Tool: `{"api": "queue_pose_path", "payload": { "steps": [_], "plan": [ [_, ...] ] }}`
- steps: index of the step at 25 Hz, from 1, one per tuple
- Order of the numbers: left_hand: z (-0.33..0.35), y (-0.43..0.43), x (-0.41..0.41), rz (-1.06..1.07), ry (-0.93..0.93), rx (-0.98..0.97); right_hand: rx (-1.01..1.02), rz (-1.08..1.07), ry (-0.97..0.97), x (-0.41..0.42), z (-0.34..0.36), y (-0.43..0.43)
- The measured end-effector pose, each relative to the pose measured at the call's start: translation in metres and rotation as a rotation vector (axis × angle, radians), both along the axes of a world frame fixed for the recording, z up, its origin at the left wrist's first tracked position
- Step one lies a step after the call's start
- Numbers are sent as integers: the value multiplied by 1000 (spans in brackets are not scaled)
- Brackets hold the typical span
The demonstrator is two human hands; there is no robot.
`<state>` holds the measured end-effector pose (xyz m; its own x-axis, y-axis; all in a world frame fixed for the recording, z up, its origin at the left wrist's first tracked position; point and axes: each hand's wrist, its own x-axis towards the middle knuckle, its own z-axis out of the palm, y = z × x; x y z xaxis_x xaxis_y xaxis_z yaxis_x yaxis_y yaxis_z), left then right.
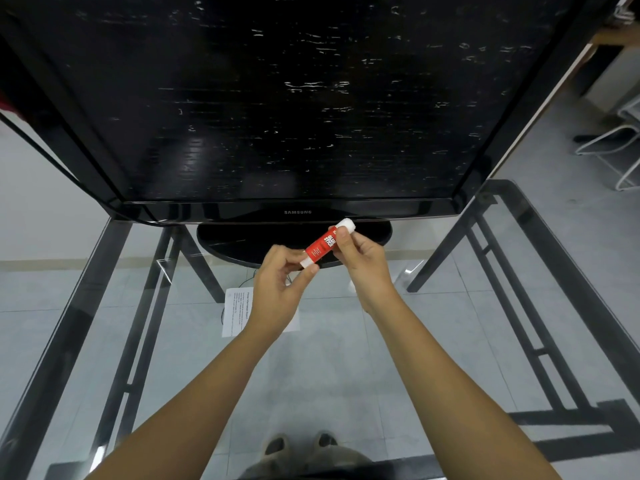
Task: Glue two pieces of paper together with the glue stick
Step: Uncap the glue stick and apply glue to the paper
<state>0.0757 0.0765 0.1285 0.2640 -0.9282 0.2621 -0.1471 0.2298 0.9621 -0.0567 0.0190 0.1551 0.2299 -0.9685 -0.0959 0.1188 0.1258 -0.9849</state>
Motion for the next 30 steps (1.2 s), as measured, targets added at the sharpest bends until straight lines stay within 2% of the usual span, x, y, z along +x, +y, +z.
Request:
{"api": "queue_pose_path", "payload": {
  "steps": [1,2,4,5,6,8,12,13,15,17,18,22,25,30],
  "plan": [
    [0,0,0,17,-39,-13,-1,0,-8,0,1,0],
    [2,-1,-1,-2,71,44,-4,0,-11,0,2,-1],
    [10,-3,-2,-103,502,299,-12,5,-8,0,3,-2],
    [13,-4,0,-161,662,381,-14,8,-6,-1,4,-2],
    [12,-5,3,-202,723,409,-17,8,-4,-1,4,-1],
    [13,-3,4,-228,671,353,-22,1,6,-2,4,-1],
    [3,2,1,-78,198,84,-27,2,26,-1,4,2],
    [2,2,0,-43,136,51,-29,1,21,-1,4,2],
    [1,3,-1,-60,196,103,-35,2,17,0,6,1],
    [3,1,1,-129,437,252,-43,5,36,0,7,0],
    [2,0,3,-145,476,268,-46,6,48,0,7,0],
    [4,1,3,-91,283,138,-40,14,55,1,5,1],
    [5,2,2,17,253,63,-37,18,78,6,3,1],
    [3,4,7,-43,304,179,-43,16,82,8,3,0]
  ]
}}
